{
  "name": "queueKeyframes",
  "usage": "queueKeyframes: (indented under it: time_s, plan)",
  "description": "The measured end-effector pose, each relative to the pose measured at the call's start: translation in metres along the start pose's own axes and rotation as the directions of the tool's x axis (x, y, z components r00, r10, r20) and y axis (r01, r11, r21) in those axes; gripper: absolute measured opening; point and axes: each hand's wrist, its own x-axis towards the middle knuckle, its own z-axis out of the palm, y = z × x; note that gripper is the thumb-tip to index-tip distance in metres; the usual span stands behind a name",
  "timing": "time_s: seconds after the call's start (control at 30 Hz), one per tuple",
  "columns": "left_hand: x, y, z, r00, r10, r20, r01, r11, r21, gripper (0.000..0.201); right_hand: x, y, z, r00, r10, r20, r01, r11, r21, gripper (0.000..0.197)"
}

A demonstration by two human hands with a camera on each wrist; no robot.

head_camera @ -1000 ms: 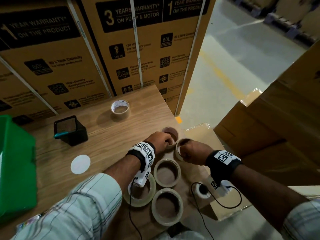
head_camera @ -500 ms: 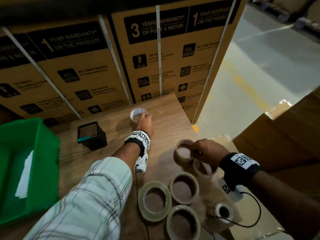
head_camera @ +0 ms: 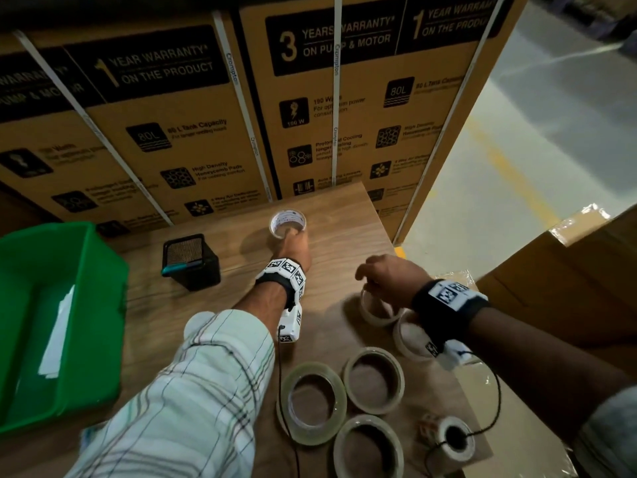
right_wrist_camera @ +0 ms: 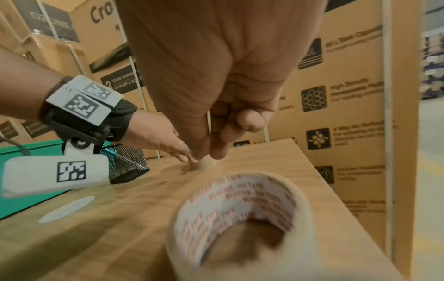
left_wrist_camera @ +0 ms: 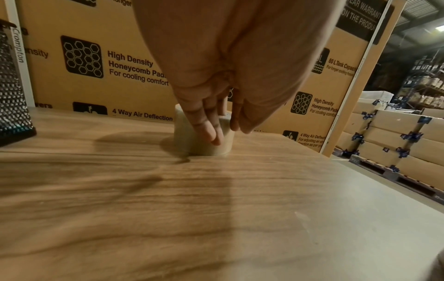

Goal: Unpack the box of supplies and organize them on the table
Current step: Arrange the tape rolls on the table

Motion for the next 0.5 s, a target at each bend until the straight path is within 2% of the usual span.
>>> queueKeyframes:
  time_s: [0.13, 0.23, 0.4, 0.5]
  plan:
    - [-0.008, -0.001, 0.001, 1.000, 0.017, -0.008, -0.017, 0.997, -0.070, 0.032, 0.035, -0.013, -0.010, 1.000, -0.008, -0.016, 0.008, 1.000, -0.027, 0.026]
    - [-0.021, 0.007, 0.000, 0.994, 0.108, -0.002, -0.108, 0.988, -0.108, 0.029, 0.042, -0.015, -0.010, 1.000, 0.004, 0.021, -0.003, 0.999, -0.047, 0.026]
    - [-0.044, 0.028, 0.001, 0.960, 0.267, 0.078, -0.254, 0.955, -0.154, 0.026, 0.018, -0.005, -0.006, 0.999, 0.045, 0.023, -0.045, 0.999, -0.026, 0.026]
    - [-0.053, 0.045, 0.004, 0.941, 0.329, 0.079, -0.310, 0.932, -0.188, 0.024, -0.009, 0.007, -0.006, 0.995, 0.099, -0.018, -0.099, 0.995, 0.002, 0.027]
